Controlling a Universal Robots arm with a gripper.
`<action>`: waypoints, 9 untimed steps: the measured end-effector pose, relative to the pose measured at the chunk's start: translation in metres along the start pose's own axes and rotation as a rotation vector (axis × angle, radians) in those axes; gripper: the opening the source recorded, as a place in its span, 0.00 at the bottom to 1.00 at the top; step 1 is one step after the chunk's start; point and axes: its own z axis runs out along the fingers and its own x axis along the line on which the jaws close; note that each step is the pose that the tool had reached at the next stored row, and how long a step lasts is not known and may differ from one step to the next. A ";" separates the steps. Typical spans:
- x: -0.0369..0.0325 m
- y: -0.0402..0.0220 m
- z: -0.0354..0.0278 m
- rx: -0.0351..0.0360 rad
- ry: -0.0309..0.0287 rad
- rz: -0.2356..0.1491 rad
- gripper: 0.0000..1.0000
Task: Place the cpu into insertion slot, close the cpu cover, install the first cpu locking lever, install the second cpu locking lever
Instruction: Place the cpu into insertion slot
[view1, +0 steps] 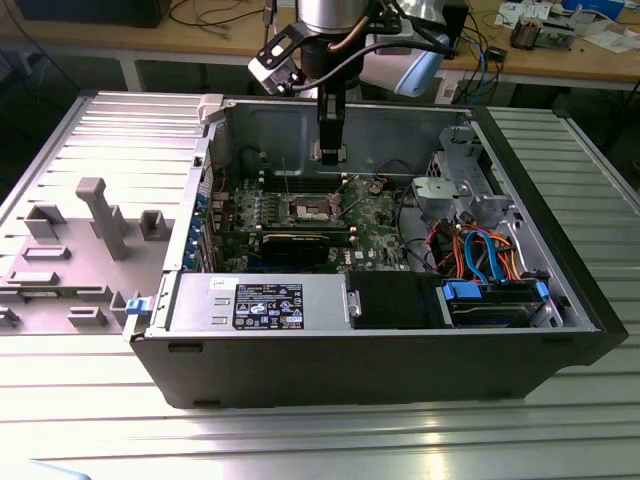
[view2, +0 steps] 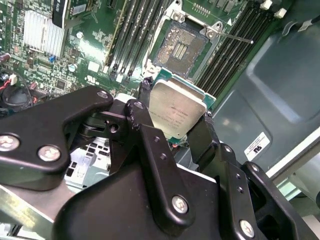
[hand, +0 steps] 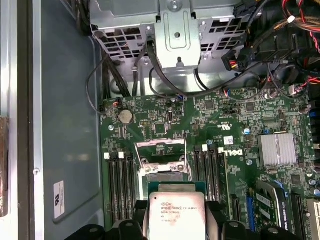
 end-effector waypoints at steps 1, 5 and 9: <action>0.0001 -0.0001 0.0011 0.0001 0.0005 -0.007 0.55; 0.0002 -0.0005 0.0064 0.0013 0.0046 -0.072 0.55; 0.0002 -0.0005 0.0067 0.0015 0.0066 -0.080 0.55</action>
